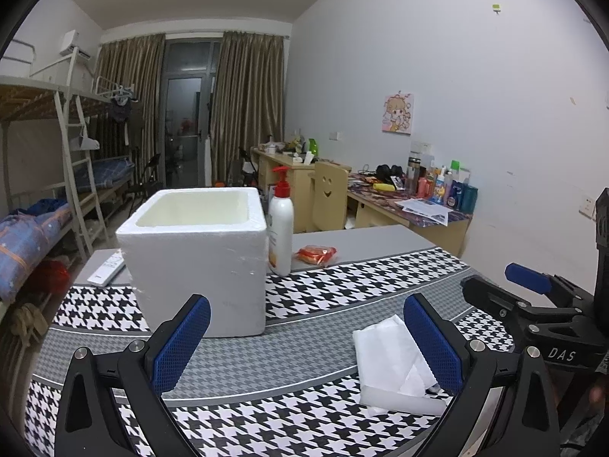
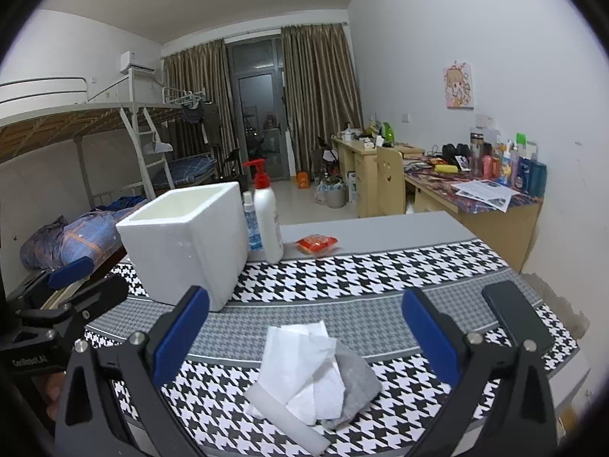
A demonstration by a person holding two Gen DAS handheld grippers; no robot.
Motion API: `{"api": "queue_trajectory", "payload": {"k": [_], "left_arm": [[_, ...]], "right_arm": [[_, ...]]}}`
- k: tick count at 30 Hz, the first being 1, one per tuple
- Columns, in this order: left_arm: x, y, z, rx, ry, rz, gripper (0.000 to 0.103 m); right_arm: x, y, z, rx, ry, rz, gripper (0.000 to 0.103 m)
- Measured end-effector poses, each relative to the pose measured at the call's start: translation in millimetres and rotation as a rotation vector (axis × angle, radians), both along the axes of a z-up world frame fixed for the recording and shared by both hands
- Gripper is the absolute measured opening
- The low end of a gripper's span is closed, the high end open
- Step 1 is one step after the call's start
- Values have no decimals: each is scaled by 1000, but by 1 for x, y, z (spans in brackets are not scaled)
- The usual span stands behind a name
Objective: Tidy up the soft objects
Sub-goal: 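Move both grippers toward the white tissues and grey sock on the runner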
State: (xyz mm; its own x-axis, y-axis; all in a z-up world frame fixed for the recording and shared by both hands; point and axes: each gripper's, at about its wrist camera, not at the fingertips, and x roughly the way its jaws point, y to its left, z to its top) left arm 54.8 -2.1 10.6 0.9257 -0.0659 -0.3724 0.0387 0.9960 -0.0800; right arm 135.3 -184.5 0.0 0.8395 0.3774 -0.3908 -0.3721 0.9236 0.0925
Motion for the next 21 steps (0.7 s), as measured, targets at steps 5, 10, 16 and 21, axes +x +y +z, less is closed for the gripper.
{"api": "queue_trajectory", "payload": {"k": [5,10,16,21], "left_arm": [[3,-9,-5,4,12,-26,102],[10,-16,-12,9,39,-45,102],[16,-22,-20,10,58,-54,102],[22,-30,-24,10,77,-74,102]], "right_arm": [[-1,-7,-3,-7,1,-13,102],[-1,-11,-6,-28,-1,-33,102],[2,-19,-15,-24,29,-33,102],[4,-26,-22,-32,48,-50,102]]}}
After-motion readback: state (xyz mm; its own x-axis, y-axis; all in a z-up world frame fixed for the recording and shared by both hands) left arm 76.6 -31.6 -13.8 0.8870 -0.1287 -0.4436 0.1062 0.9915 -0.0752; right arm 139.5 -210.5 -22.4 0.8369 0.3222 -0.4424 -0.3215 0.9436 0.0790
